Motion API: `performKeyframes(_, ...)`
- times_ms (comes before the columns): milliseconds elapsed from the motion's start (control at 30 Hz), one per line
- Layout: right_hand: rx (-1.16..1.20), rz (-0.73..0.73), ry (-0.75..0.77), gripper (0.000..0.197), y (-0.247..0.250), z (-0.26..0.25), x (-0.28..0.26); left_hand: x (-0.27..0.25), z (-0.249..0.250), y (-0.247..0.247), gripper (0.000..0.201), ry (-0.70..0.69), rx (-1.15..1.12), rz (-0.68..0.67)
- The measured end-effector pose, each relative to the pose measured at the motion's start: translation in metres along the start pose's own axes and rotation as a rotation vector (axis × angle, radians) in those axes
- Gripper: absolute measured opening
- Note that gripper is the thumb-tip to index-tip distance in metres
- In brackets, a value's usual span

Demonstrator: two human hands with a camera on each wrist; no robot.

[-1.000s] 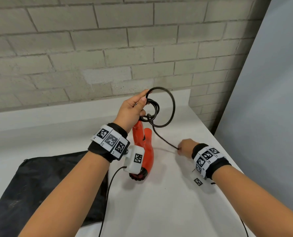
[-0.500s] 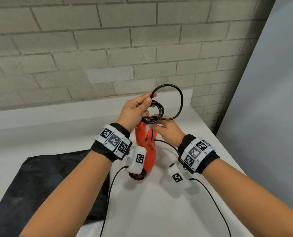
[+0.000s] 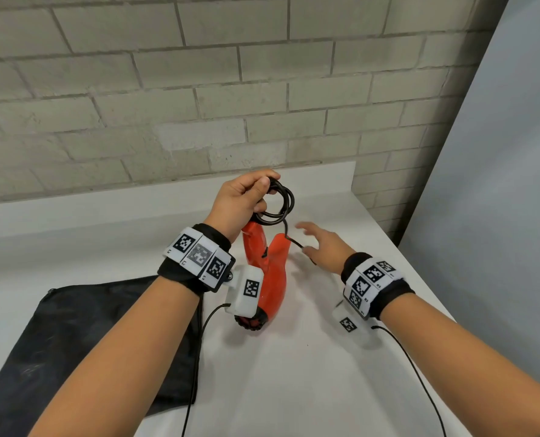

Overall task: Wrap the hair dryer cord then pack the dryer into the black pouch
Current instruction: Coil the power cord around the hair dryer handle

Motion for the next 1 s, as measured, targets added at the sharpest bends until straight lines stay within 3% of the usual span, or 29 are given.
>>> performKeyframes(67,0.225,-0.032,0.231,0.046,0.006,-0.033,-0.01,0.0,0.001,-0.001,0.023,-0.012,0.006,-0.006)
performKeyframes(167,0.41,0.022,0.359,0.032,0.011,-0.06,-0.013,0.004,-0.002,0.0,0.023,0.0,0.011,-0.027)
performKeyframes(233,0.48,0.092,0.336,0.019,0.014,-0.061,-0.01,0.005,-0.004,0.0,0.024,0.016,0.009,-0.067)
performKeyframes(333,0.449,0.196,0.27,0.031,0.023,-0.052,-0.007,0.003,-0.005,-0.001,0.026,0.016,0.031,-0.158)
performKeyframes(433,0.332,0.257,0.236,0.024,0.034,-0.051,-0.002,0.001,-0.004,-0.005,0.027,0.001,0.07,-0.223)
performKeyframes(667,0.225,0.1,0.364,0.023,0.041,-0.062,-0.007,0.004,-0.004,-0.003,0.032,0.003,0.029,-0.161)
performKeyframes(767,0.211,0.182,0.326,0.021,0.049,-0.063,-0.005,0.001,-0.001,-0.007,0.037,0.013,0.034,-0.15)
performKeyframes(867,0.176,0.294,0.307,0.022,0.058,-0.069,-0.004,0.0,0.001,-0.008,0.025,0.017,0.059,-0.079)
performKeyframes(1000,0.147,0.425,0.289,0.021,0.071,-0.075,-0.007,-0.001,0.002,-0.009,0.013,0.036,0.105,-0.101)
Point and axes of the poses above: each hand's wrist, its own x-axis towards the middle knuckle, its own y-axis out of the back of the hand, z = x × y, the point moved 4 cm from there along x, towards the middle knuckle, and after that the axes turned 1 degree about x, right-handed, at the moved point
